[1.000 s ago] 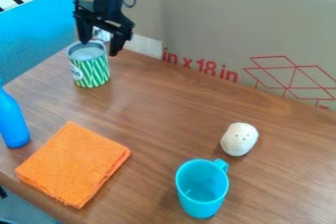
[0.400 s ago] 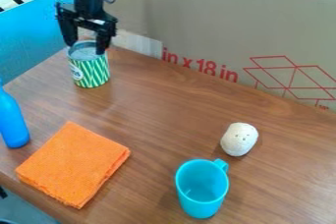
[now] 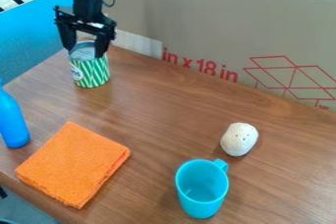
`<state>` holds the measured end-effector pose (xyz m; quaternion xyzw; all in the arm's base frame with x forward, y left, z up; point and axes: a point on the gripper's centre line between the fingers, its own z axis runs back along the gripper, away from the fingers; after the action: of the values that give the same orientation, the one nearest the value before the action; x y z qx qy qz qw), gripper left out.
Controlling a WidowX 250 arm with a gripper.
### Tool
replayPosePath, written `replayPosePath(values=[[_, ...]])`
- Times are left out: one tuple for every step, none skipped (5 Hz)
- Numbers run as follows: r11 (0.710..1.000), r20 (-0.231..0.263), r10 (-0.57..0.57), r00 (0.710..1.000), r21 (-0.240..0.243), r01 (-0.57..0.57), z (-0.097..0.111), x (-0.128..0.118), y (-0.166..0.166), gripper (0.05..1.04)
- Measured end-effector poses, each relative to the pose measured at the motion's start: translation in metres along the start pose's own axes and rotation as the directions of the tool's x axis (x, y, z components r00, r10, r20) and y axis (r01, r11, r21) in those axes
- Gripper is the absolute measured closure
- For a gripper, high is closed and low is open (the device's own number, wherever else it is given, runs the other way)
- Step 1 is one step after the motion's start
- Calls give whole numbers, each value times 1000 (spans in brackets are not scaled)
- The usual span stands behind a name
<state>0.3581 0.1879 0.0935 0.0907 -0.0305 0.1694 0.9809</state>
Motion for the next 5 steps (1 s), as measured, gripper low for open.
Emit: replayPosePath(values=[[1000, -4, 13, 1000, 19, -12, 0, -1, 4, 82], [1000, -2, 19, 1000, 19, -19, 0, -1, 5, 82], [999, 20, 24, 1000, 25, -25, 6, 5, 8, 82], [998, 40, 36, 999, 59, -39, 13, 12, 15, 82], [996, 27, 50, 998, 71, -52, 9, 16, 17, 82]])
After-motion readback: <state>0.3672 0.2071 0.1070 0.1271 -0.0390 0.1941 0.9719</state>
